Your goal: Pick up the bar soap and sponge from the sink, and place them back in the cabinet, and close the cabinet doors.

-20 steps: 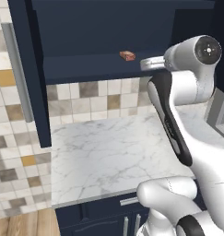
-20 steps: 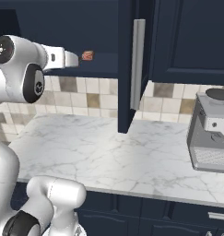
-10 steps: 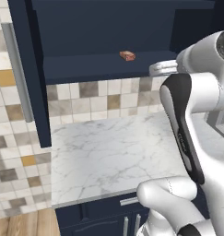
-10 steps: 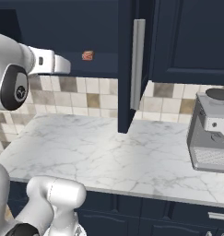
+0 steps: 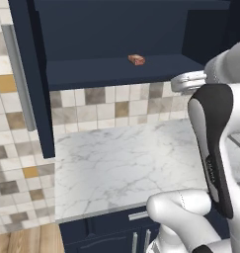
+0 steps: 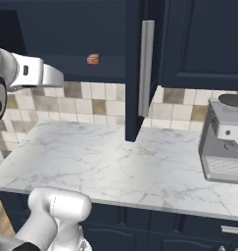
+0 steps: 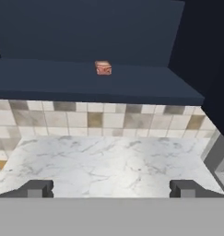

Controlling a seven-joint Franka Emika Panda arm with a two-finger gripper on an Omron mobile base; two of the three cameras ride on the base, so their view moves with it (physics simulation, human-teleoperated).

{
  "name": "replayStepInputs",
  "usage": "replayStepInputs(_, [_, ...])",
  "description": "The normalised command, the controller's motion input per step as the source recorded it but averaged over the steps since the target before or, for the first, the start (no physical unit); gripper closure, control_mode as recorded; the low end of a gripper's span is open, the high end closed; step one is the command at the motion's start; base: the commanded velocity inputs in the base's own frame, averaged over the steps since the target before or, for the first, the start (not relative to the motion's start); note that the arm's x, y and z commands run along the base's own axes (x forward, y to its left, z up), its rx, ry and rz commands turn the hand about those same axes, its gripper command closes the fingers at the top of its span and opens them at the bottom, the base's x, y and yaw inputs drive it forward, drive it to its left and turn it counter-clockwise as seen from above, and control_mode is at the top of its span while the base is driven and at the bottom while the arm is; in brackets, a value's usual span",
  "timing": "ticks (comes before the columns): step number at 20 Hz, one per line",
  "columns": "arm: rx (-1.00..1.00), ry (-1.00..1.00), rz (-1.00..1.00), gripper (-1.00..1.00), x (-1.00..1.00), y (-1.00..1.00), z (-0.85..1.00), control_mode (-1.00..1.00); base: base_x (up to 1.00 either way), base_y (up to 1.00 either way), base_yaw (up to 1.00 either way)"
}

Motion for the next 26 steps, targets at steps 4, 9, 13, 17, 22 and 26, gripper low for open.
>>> replayStepInputs(4, [0.00,0.05,0.00,-1.00,-0.59,0.00,0.00,-1.00,0.00,0.00,0.00])
replayStepInputs(9, [0.01,0.05,0.00,-1.00,-0.62,-0.06,0.03,-1.00,0.00,0.00,0.00])
replayStepInputs(13, [0.01,0.09,0.00,-1.00,-0.44,0.00,0.15,-1.00,0.00,0.00,0.00])
replayStepInputs(17, [0.00,0.11,0.00,-1.00,-0.36,0.00,0.07,-1.00,0.00,0.00,0.00])
replayStepInputs(22, [0.00,0.12,0.00,-1.00,-0.34,0.00,0.02,-1.00,0.00,0.00,0.00])
replayStepInputs(26, [0.00,0.01,0.00,-1.00,-0.36,0.00,-0.04,-1.00,0.00,0.00,0.00])
